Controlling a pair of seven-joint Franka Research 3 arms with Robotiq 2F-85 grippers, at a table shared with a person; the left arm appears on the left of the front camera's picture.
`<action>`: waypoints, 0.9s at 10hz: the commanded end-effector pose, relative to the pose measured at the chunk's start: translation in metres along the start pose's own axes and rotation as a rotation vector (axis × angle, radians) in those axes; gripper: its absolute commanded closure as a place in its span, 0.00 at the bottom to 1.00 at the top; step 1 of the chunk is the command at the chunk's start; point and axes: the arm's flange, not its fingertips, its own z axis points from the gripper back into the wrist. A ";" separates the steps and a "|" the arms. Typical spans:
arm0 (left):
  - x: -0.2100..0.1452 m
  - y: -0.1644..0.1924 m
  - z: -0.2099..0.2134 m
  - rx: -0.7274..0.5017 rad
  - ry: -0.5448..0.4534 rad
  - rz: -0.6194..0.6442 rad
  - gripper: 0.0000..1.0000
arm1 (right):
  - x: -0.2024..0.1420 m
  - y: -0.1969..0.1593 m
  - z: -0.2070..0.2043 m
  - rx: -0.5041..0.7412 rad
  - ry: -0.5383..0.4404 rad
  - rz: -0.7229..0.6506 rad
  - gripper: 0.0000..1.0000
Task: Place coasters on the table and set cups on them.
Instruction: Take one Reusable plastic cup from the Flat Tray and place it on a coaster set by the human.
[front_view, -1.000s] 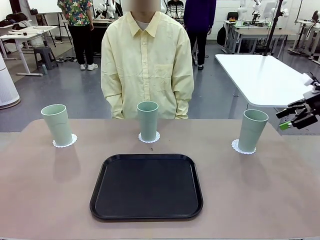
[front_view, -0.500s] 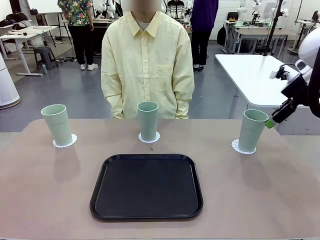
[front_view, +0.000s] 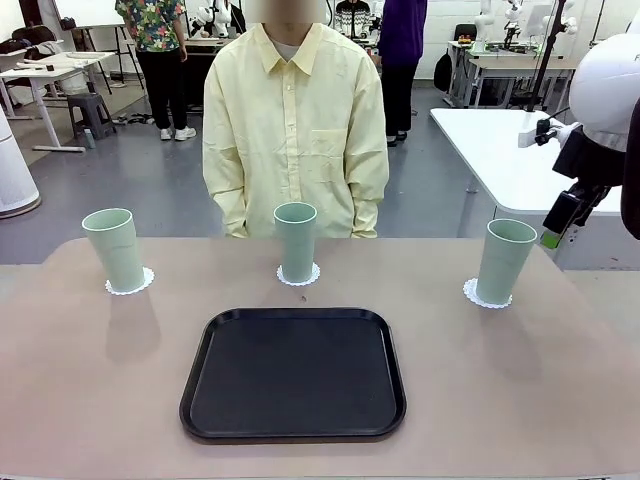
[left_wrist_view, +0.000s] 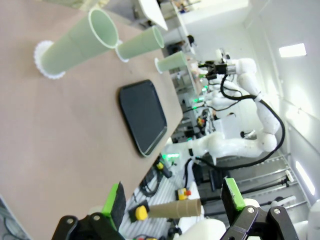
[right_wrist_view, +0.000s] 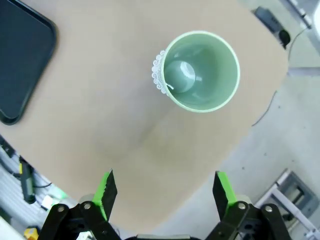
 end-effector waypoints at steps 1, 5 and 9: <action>-0.001 -0.002 0.002 0.004 -0.002 0.001 0.00 | -0.007 -0.008 -0.011 0.001 -0.043 0.016 0.00; -0.001 -0.002 0.002 0.004 -0.002 0.001 0.00 | -0.007 -0.008 -0.011 0.001 -0.043 0.016 0.00; -0.001 -0.002 0.002 0.004 -0.002 0.001 0.00 | -0.007 -0.008 -0.011 0.001 -0.043 0.016 0.00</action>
